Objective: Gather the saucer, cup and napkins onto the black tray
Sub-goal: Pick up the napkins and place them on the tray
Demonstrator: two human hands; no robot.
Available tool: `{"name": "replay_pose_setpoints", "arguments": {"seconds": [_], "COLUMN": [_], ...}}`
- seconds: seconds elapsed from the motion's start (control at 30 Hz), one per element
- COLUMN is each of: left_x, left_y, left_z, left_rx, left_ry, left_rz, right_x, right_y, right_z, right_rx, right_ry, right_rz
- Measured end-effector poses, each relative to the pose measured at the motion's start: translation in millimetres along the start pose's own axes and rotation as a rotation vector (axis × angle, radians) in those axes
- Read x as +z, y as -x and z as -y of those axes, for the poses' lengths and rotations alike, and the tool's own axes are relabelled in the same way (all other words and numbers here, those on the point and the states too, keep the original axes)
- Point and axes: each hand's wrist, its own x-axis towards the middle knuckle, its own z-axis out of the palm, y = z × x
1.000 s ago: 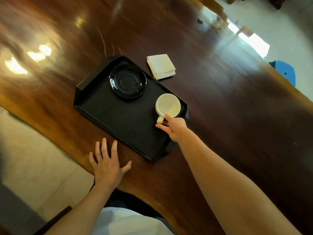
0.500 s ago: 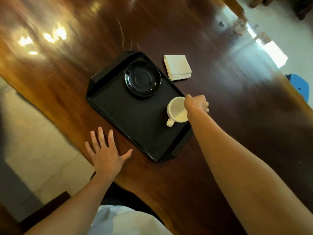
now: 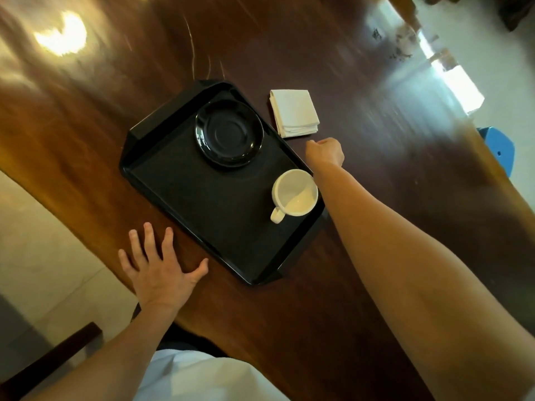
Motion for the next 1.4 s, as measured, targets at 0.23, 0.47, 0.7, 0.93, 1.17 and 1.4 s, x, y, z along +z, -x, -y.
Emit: {"name": "replay_pose_setpoints", "arguments": {"seconds": [0.23,0.47,0.7,0.93,1.17,1.4], "left_x": [3.3,2.6,4.3,6.0,5.0,5.2], "left_y": [-3.0,-1.6,-2.7,-3.3,-3.1,-0.7], "left_z": [-4.1,-4.3,-3.6,-3.1,-3.4,-3.4], "left_rx": [-0.025,-0.029,-0.029,-0.027,-0.022,-0.012], "left_ry": [-0.007,-0.022,-0.012,-0.024,-0.009,0.004], "left_rz": [-0.001,0.027,0.019,0.026,0.014,-0.007], "right_x": [8.0,31.8,35.4,24.9,-0.3,-8.2], "right_y": [-36.9,-59.7,-80.3,-89.1,-84.8,-31.2], "right_z": [16.1,37.1,45.0,43.5,41.8,35.6], "right_rx": [-0.061,-0.048,-0.034,0.125,0.384,0.298], "right_ry": [0.011,0.057,0.14,0.037,-0.488,-1.025], "right_rz": [-0.024,0.003,0.02,0.107,0.119,0.229]}}
